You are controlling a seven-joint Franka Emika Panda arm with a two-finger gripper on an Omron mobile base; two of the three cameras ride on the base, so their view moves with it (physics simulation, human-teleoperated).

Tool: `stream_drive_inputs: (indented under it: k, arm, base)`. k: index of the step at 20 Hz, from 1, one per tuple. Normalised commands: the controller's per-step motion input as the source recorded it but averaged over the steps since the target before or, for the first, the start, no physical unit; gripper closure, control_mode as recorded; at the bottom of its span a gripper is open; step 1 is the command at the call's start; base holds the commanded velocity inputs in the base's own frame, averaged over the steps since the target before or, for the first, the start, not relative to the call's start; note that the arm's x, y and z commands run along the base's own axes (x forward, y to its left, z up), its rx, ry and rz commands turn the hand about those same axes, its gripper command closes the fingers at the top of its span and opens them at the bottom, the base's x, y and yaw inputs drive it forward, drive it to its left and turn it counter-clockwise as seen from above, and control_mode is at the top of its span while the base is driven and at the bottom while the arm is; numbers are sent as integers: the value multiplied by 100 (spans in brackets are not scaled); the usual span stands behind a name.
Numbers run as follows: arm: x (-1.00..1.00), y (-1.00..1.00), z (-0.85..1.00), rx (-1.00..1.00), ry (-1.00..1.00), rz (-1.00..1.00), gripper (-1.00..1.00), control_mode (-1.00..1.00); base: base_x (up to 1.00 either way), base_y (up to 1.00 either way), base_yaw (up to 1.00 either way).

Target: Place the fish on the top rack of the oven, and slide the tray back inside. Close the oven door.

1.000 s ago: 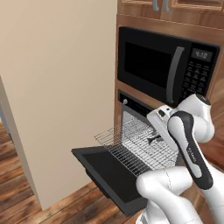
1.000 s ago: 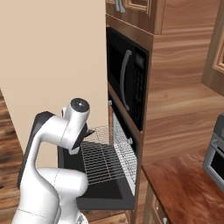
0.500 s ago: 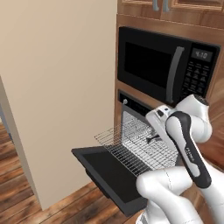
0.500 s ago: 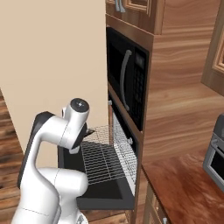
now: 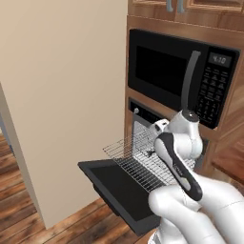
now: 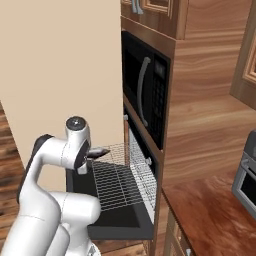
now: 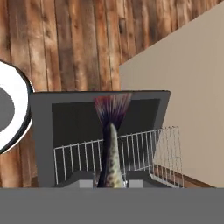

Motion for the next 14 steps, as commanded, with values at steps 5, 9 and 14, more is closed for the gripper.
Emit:
stream_drive_inputs:
  k: [5,9,14]
  arm:
    - [75,15,-50,-11,5,-22,100,-100]
    - [85,1,-37,-1,15,-9,100,-100]
    - [62,0,-35,0,13,0,100,-100]
  base:
    - [0,0,0]
    - [0,0,0]
    - [0,0,0]
